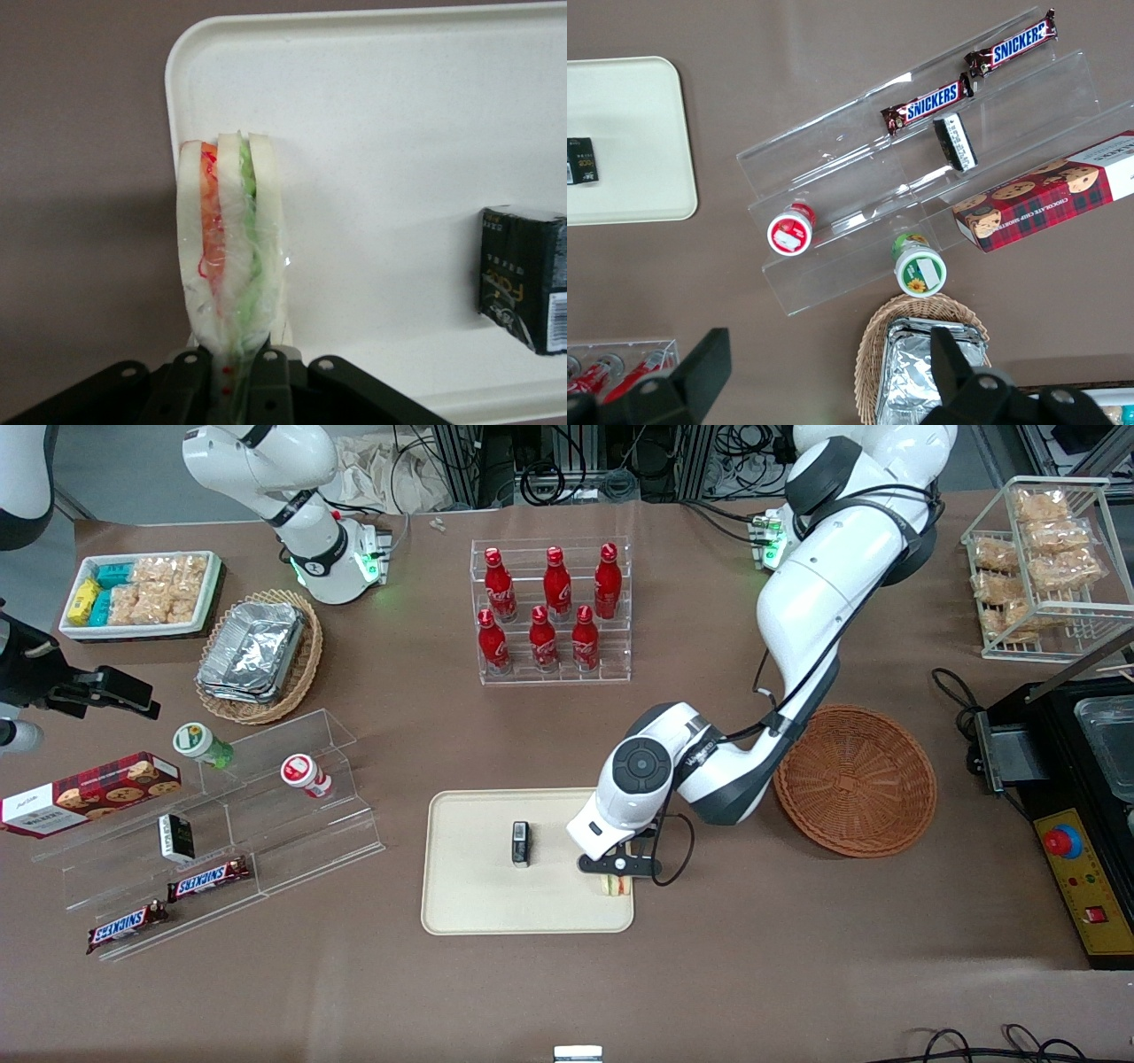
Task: Place sandwich from basket to tray
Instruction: 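Carry the sandwich over to the cream tray and lower it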
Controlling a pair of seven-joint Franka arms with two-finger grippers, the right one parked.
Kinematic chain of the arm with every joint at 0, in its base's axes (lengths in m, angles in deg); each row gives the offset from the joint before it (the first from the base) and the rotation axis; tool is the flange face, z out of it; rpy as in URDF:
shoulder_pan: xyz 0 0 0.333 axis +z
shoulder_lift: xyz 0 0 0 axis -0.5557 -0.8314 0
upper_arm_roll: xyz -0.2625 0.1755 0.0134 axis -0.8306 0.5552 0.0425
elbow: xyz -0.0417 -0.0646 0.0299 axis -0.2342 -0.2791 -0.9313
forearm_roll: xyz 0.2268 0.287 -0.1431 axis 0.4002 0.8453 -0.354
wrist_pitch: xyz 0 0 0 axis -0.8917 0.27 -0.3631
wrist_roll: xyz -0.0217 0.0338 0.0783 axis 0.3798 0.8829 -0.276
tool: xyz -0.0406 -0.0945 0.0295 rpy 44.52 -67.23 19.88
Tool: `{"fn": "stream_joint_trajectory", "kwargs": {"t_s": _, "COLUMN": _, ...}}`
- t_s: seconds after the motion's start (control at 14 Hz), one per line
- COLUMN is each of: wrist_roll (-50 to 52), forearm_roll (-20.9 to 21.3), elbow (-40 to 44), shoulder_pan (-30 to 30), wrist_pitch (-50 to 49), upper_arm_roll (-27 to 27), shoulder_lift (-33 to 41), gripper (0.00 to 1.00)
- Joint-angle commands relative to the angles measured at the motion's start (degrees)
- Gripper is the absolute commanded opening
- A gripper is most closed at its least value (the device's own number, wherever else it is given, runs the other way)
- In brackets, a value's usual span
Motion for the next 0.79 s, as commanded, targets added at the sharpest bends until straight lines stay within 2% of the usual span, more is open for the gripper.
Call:
{"fn": "stream_joint_trajectory", "kwargs": {"t_s": 0.0, "wrist_roll": 0.5, "forearm_roll": 1.2, "elbow": 2.5, "shoulder_pan": -1.0, "wrist_pitch": 0.1, "upper_arm_roll": 0.2, "shoulder_lift": -1.8, "gripper": 0.56}}
{"fn": "stream_joint_trajectory", "kwargs": {"t_s": 0.07, "wrist_roll": 0.5, "forearm_roll": 1.1, "elbow": 2.5, "shoulder_pan": -1.0, "wrist_pitch": 0.1, "upper_arm_roll": 0.2, "shoulder_lift": -1.7, "gripper": 0.79}}
{"fn": "stream_joint_trajectory", "kwargs": {"t_s": 0.14, "wrist_roll": 0.7, "forearm_roll": 1.1, "elbow": 2.5, "shoulder_pan": -1.0, "wrist_pitch": 0.0, "upper_arm_roll": 0.2, "shoulder_lift": -1.4, "gripper": 0.92}}
{"fn": "stream_joint_trajectory", "kwargs": {"t_s": 0.21, "wrist_roll": 1.1, "forearm_roll": 0.9, "elbow": 2.5, "shoulder_pan": -1.0, "wrist_pitch": -0.3, "upper_arm_roll": 0.2, "shoulder_lift": -1.3, "gripper": 0.99}}
{"fn": "stream_joint_trajectory", "kwargs": {"t_s": 0.5, "wrist_roll": 1.3, "forearm_roll": 0.8, "elbow": 2.5, "shoulder_pan": -0.9, "wrist_pitch": -4.6, "upper_arm_roll": -0.1, "shoulder_lift": 1.9, "gripper": 1.0}}
{"fn": "stream_joint_trajectory", "kwargs": {"t_s": 0.71, "wrist_roll": 0.9, "forearm_roll": 0.8, "elbow": 2.5, "shoulder_pan": -0.6, "wrist_pitch": -13.1, "upper_arm_roll": 0.0, "shoulder_lift": 7.3, "gripper": 1.0}}
